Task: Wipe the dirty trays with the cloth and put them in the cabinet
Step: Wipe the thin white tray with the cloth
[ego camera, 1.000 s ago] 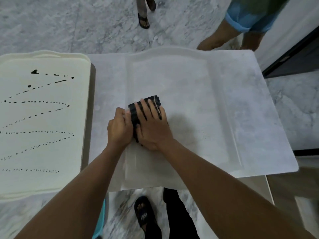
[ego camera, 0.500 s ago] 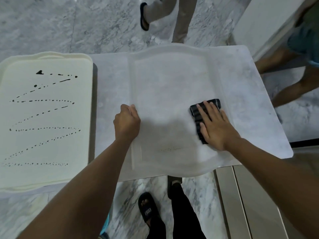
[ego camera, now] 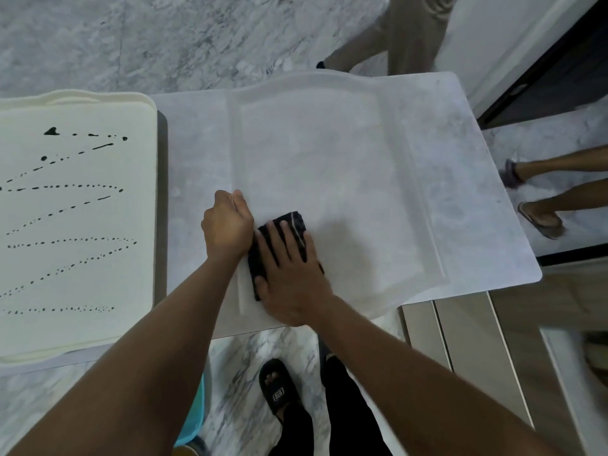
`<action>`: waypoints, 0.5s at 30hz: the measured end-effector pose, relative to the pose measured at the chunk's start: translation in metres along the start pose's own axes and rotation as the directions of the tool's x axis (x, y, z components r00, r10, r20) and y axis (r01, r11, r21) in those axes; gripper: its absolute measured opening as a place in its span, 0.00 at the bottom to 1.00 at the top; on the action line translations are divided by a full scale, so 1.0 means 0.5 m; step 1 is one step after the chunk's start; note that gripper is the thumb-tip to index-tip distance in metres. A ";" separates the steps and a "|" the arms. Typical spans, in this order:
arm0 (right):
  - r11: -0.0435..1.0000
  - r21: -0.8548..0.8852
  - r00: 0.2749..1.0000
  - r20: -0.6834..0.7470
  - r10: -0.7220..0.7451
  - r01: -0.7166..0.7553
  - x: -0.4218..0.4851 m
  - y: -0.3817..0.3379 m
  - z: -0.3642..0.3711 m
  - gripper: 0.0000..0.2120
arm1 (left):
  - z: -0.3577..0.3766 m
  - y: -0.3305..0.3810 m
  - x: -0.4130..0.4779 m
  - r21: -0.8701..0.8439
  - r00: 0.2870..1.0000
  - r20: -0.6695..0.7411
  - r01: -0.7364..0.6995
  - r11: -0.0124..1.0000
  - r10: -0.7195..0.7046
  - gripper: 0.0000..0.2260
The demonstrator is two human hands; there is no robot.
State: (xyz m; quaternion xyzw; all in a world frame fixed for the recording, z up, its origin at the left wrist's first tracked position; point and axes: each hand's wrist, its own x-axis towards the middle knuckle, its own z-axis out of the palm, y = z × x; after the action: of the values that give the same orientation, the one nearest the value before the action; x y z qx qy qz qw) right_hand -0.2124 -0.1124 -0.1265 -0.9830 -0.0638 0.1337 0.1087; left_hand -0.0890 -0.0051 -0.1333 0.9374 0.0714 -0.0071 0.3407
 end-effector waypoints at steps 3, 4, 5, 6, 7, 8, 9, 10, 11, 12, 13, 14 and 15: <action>0.999 0.031 1.000 0.021 0.015 -0.016 0.002 -0.015 0.005 0.35 | 0.003 -0.005 0.004 0.001 1.000 0.007 0.001 1.000 -0.001 0.18; 1.000 0.023 1.000 0.025 0.006 -0.007 0.001 -0.010 0.003 0.35 | 0.004 -0.006 0.005 0.000 1.000 0.011 -0.003 1.000 0.003 0.18; 1.000 0.016 1.000 0.027 -0.001 0.000 0.000 -0.004 -0.001 0.35 | 0.003 -0.006 0.006 0.000 1.000 0.018 -0.012 1.000 0.012 0.18; 1.000 0.013 0.999 0.032 -0.003 0.002 -0.005 -0.001 -0.003 0.34 | 0.001 -0.006 0.005 -0.001 0.999 0.026 -0.019 1.000 0.019 0.18; 1.000 0.008 0.999 0.038 -0.005 0.004 -0.008 0.004 -0.006 0.34 | -0.001 -0.005 0.008 -0.004 0.999 0.035 -0.016 1.000 0.016 0.18; 1.000 0.001 0.999 0.048 -0.004 0.004 -0.017 0.012 -0.007 0.34 | -0.003 -0.003 0.009 -0.002 0.999 0.051 -0.006 1.000 0.006 0.19; 1.000 -0.006 0.998 0.063 0.004 -0.004 -0.032 0.024 -0.008 0.33 | -0.006 0.000 0.009 0.010 0.997 0.073 0.008 1.000 -0.008 0.20; 1.000 -0.009 0.997 0.077 0.021 -0.020 -0.049 0.043 -0.011 0.33 | -0.009 0.004 0.008 0.026 0.996 0.089 0.016 1.000 -0.018 0.20; 0.999 -0.009 0.995 0.090 0.048 -0.047 -0.070 0.067 -0.014 0.33 | -0.013 0.008 0.006 0.044 0.995 0.100 0.018 0.999 -0.023 0.21; 0.997 -0.004 0.991 0.105 0.081 -0.081 -0.090 0.094 -0.020 0.33 | -0.016 0.013 0.004 0.062 0.994 0.109 0.022 0.998 -0.028 0.20; 0.993 -0.003 0.985 0.125 0.117 -0.118 -0.112 0.120 -0.028 0.33 | -0.018 0.019 0.001 0.079 0.993 0.113 0.029 0.996 -0.038 0.20; 0.988 -0.020 0.978 0.141 0.152 -0.151 -0.129 0.144 -0.036 0.33 | -0.020 0.026 0.000 0.099 0.992 0.113 0.045 0.994 -0.057 0.20; 0.983 -0.058 0.972 0.147 0.183 -0.176 -0.145 0.165 -0.045 0.32 | -0.020 0.033 -0.002 0.123 0.990 0.116 0.070 0.990 -0.085 0.20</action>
State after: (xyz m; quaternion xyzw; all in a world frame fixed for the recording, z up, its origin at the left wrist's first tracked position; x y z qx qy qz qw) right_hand -0.2675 -0.2077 -0.1064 -0.9739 0.0141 0.2157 0.0690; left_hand -0.0879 -0.0114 -0.1147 0.9504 0.0864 -0.0815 0.2875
